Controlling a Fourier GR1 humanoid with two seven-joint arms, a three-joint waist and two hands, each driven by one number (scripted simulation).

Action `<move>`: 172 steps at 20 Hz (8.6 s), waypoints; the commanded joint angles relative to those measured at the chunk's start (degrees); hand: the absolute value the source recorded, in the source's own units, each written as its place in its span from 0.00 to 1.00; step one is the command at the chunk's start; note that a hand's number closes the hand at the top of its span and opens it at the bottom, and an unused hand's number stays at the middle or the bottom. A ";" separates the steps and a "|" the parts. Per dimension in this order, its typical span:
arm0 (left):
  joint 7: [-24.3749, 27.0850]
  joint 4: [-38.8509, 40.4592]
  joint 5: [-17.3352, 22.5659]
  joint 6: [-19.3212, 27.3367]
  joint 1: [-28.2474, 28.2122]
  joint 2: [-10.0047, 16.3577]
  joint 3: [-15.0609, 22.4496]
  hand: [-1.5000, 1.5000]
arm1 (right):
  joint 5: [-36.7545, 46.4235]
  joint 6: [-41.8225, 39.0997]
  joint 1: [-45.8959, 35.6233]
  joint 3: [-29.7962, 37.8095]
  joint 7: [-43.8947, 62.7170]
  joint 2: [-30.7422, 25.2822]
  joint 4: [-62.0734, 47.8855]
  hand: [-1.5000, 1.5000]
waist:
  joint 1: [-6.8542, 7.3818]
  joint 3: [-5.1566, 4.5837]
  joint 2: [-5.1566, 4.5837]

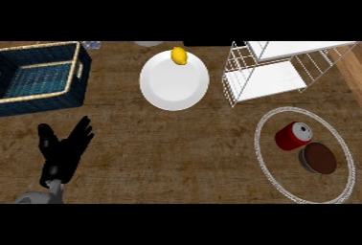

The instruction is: Pick the cupcake from the placemat and place it in the tiered shelf

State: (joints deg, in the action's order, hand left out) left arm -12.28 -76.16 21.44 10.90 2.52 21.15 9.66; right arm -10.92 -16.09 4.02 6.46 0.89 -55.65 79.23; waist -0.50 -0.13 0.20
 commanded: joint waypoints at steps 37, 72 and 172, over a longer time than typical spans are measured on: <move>-2.60 2.44 -9.75 -8.38 2.15 -6.77 -10.14 0.50 | 41.15 2.63 -6.47 -3.00 20.92 25.01 1.74 0.00 | 0.51 0.13 -0.20; -2.43 0.84 -14.64 -9.35 0.20 -11.54 -11.69 0.50 | 52.26 -0.78 -11.75 -16.35 -1.31 36.27 1.63 1.00 | 1.00 0.07 -0.19; -4.71 -0.11 -15.68 -13.42 0.96 -11.17 -14.76 0.50 | 27.04 12.81 -85.10 26.20 -1.64 13.92 -60.82 0.00 | 2.39 0.14 -0.97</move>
State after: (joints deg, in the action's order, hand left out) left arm -17.16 -76.85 5.55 -1.36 4.09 9.08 -4.79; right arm 16.85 -6.72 -81.99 31.10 -0.45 -38.98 18.57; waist 1.79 0.00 -0.62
